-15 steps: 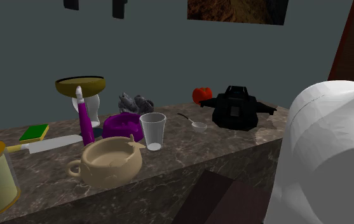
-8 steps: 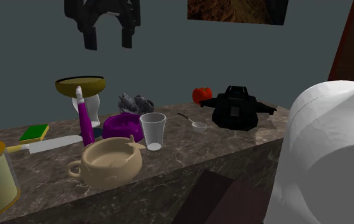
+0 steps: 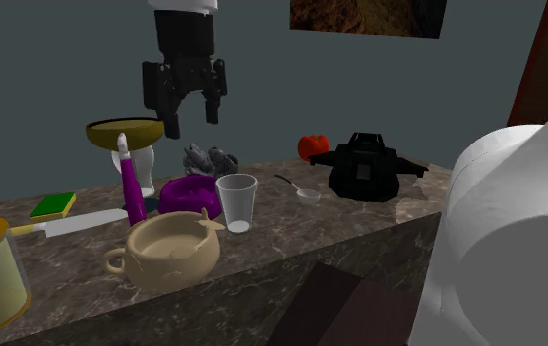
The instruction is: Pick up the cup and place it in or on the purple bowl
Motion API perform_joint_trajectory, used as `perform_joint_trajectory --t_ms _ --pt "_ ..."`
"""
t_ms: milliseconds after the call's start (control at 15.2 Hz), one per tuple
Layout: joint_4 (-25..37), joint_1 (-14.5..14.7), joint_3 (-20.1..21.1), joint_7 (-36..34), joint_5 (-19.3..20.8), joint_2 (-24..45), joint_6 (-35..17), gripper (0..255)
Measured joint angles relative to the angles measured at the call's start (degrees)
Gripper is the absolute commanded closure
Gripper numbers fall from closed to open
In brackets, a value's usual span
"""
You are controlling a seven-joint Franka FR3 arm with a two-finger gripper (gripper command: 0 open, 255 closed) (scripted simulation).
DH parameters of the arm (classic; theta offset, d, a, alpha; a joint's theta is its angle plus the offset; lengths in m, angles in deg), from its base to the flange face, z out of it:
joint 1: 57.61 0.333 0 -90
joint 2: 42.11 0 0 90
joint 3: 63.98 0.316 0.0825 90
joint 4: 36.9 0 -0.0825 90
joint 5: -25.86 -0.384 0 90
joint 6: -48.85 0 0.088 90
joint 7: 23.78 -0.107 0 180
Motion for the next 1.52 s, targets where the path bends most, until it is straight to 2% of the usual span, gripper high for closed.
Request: perform_joint_trajectory --t_ms 528,858,1320,1518 --pt "-1.8 -3.3 -3.0 2.4 4.6 12.1 -11.5 0" --pt "-0.5 -5.5 -5.0 3.5 7.5 21.2 -18.0 0" --pt "-2.1 -6.3 -5.7 3.2 8.8 26.5 -24.7 0" --pt "-2.4 -6.4 -5.9 3.2 8.9 27.4 -26.0 0"
